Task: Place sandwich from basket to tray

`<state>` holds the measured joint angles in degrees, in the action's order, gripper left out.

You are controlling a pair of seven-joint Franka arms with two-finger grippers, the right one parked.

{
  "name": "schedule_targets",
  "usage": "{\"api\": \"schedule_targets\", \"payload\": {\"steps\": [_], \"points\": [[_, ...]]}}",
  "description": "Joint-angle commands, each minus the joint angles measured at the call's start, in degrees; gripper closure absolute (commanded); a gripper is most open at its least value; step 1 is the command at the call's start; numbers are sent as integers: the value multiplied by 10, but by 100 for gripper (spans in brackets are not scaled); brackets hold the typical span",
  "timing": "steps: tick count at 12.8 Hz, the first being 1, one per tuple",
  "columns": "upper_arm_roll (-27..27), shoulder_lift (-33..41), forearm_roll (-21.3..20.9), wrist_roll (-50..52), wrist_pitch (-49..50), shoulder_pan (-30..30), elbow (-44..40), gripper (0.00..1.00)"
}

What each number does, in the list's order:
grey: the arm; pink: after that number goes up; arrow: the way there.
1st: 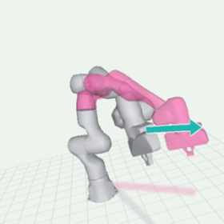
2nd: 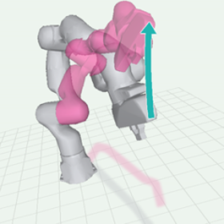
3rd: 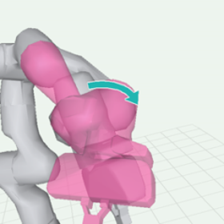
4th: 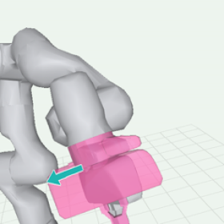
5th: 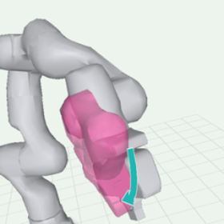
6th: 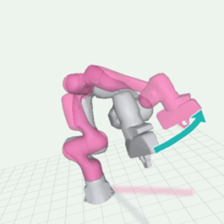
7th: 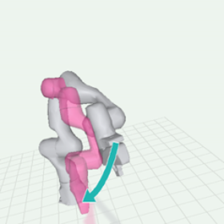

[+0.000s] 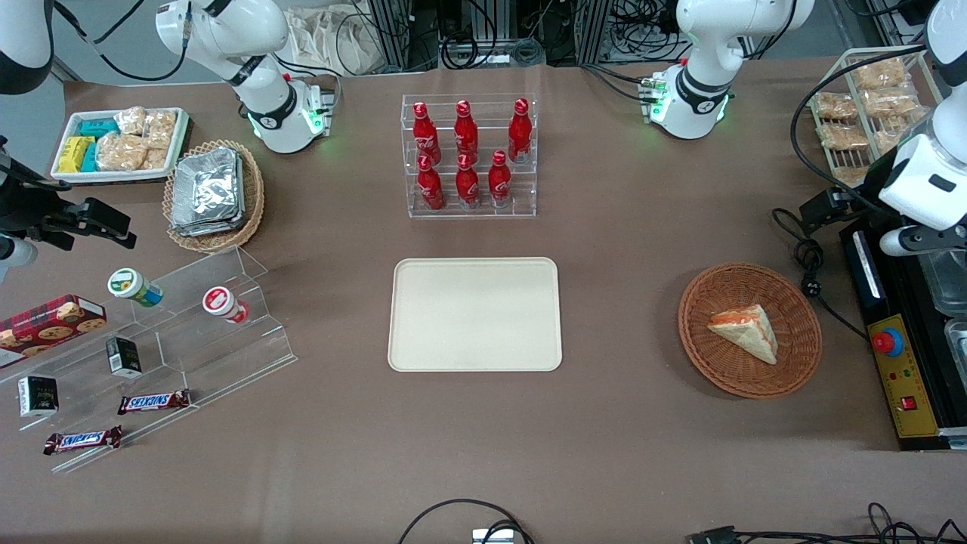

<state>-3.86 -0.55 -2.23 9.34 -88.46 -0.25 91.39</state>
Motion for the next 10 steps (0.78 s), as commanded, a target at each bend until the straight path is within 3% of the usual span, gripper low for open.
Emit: {"api": "schedule_targets", "payload": {"steps": [1, 7, 10], "points": [[-11, 6, -9, -6, -14, 11, 7, 0], [-4, 7, -10, -4, -89, 11, 54, 0], [-4, -14, -11, 126, -95, 11, 53, 0]]}}
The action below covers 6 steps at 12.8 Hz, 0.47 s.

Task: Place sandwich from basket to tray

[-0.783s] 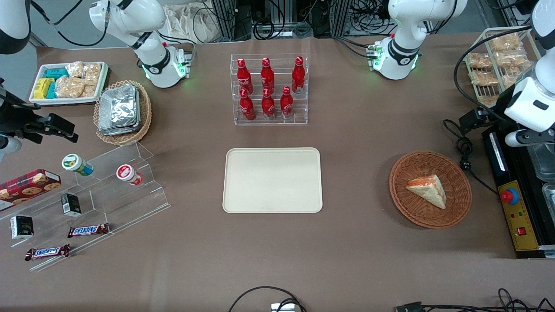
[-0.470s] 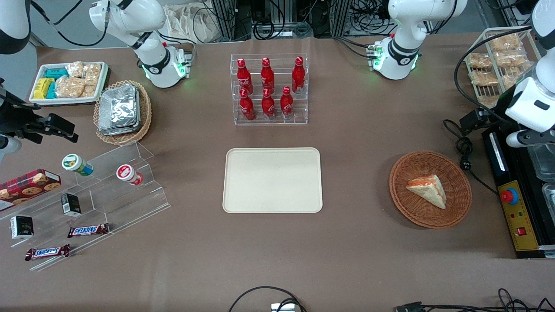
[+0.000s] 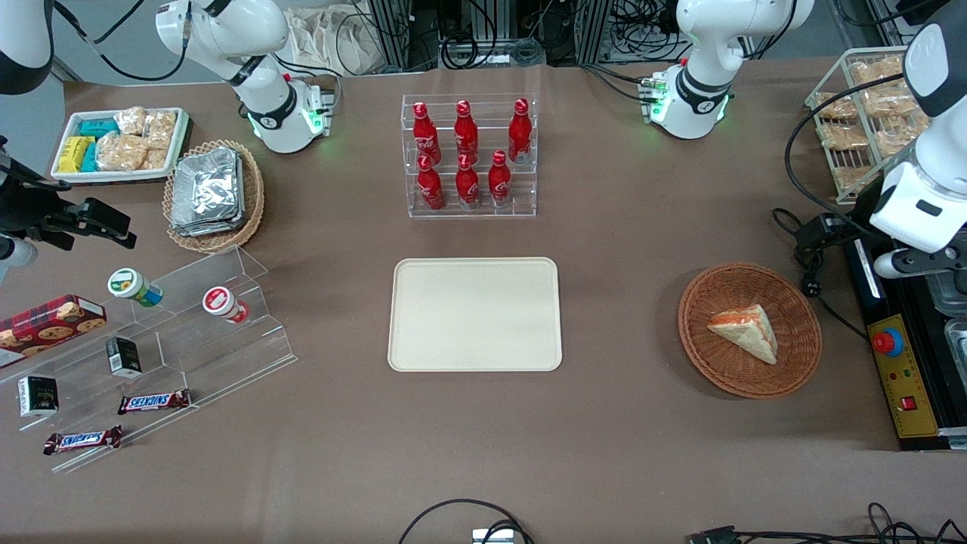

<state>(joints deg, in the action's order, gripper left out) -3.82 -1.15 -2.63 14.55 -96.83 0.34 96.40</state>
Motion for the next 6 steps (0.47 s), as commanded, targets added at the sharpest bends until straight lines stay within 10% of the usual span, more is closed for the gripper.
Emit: {"api": "schedule_targets", "payload": {"steps": [1, 6], "points": [[-5, -24, -7, 120, -23, 5, 4, 0], [13, -121, -4, 342, -71, -1, 2, 0]]}}
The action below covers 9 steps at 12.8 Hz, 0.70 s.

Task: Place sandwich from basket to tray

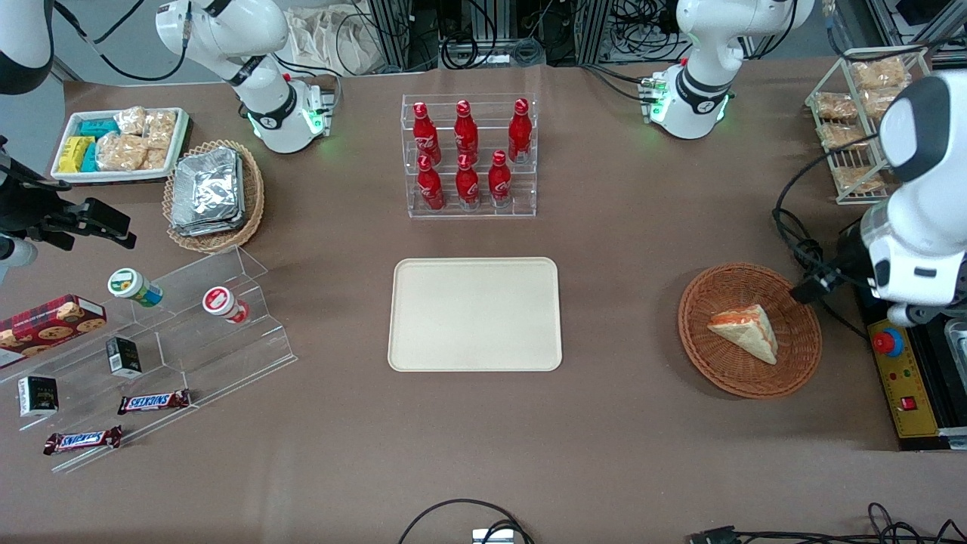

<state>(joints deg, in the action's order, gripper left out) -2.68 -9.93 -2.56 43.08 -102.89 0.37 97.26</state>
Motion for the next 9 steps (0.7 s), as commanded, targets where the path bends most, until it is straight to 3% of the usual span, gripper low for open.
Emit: {"api": "schedule_targets", "payload": {"steps": [1, 4, 9], "points": [[6, -51, -4, 73, -20, -1, -6, 0], [16, -86, -4, 110, -68, -4, 13, 0], [29, -90, 4, 127, -198, -4, 121, 0]]}}
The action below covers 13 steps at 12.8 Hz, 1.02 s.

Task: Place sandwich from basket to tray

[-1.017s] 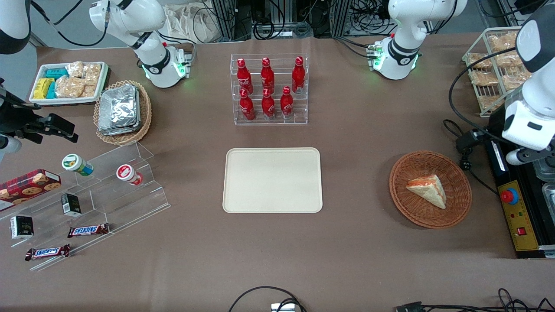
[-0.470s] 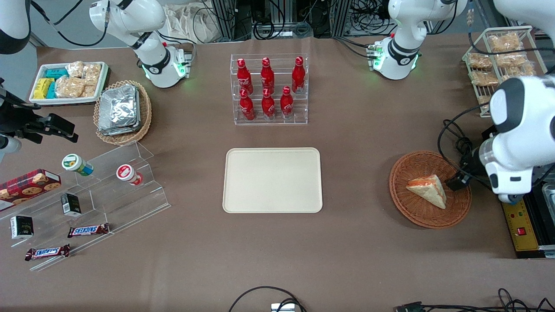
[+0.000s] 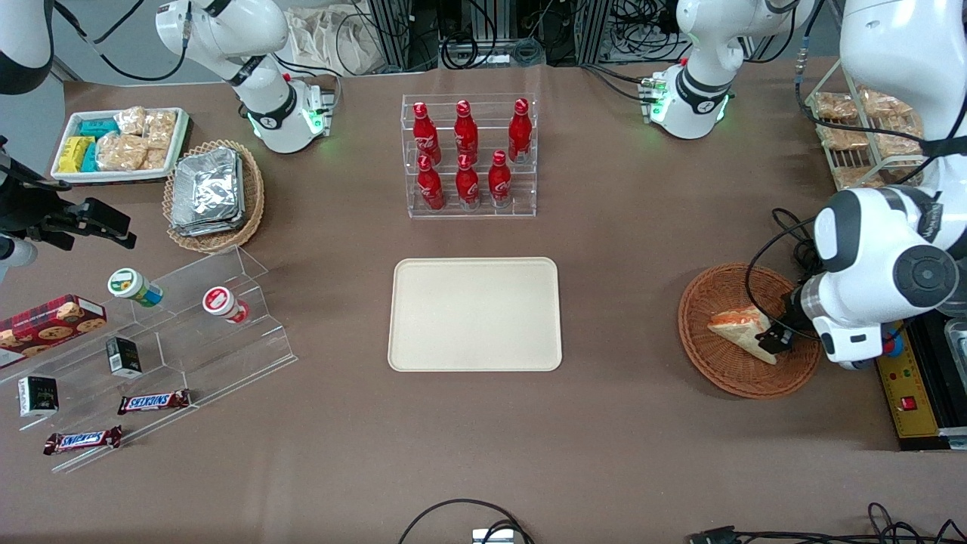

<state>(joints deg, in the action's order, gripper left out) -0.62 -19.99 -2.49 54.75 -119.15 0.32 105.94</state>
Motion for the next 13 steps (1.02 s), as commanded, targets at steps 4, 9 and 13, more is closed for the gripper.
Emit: {"api": "schedule_targets", "payload": {"steps": [4, 9, 13], "points": [[20, 5, 6, 11, -56, -7, 59, 0], [20, -21, 12, 18, -115, -17, 76, 0], [21, -30, 29, 17, -126, -19, 78, 0]]}}
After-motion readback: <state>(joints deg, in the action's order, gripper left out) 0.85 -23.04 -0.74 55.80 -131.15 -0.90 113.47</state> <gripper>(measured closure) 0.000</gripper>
